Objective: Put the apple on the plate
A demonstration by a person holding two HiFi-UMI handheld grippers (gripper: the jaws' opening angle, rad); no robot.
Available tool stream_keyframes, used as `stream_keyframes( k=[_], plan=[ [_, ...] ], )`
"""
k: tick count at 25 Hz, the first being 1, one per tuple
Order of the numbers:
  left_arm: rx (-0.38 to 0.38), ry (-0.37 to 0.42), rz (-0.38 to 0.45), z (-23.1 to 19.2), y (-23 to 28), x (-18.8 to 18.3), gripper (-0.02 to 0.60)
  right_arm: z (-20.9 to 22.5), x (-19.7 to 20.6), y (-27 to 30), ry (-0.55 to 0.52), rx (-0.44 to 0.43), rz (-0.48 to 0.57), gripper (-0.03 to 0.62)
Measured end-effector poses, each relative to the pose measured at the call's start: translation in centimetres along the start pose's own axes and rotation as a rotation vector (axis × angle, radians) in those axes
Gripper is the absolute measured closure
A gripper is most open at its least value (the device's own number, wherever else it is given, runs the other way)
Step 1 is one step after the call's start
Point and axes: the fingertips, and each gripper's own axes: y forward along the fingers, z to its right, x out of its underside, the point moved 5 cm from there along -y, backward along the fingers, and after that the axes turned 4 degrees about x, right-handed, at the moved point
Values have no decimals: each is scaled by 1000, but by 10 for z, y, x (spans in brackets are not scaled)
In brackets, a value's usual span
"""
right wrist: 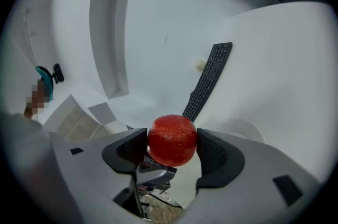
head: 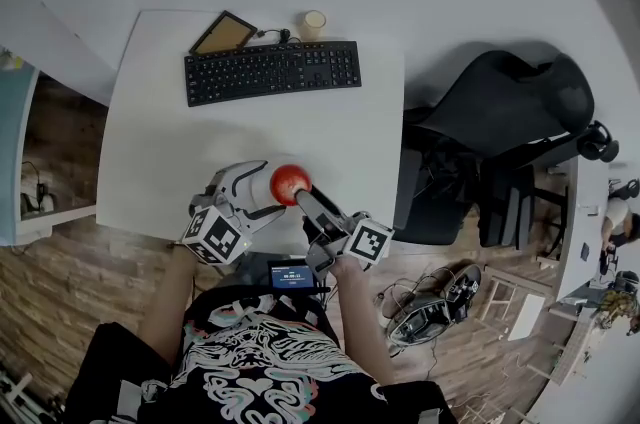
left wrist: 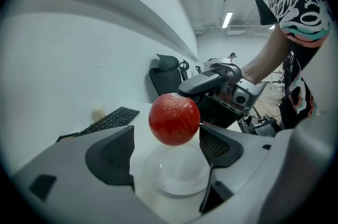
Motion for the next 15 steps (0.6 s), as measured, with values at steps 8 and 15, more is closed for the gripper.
stream_keyframes(
  k=[8, 15],
  plan=[
    [-18, -107, -14, -11, -7, 24, 206, 11, 0, 3, -322, 186, -78, 298],
    [-40, -203, -1, -17, -13, 36, 206, 11, 6, 13, -803, 387, -182, 298]
  ],
)
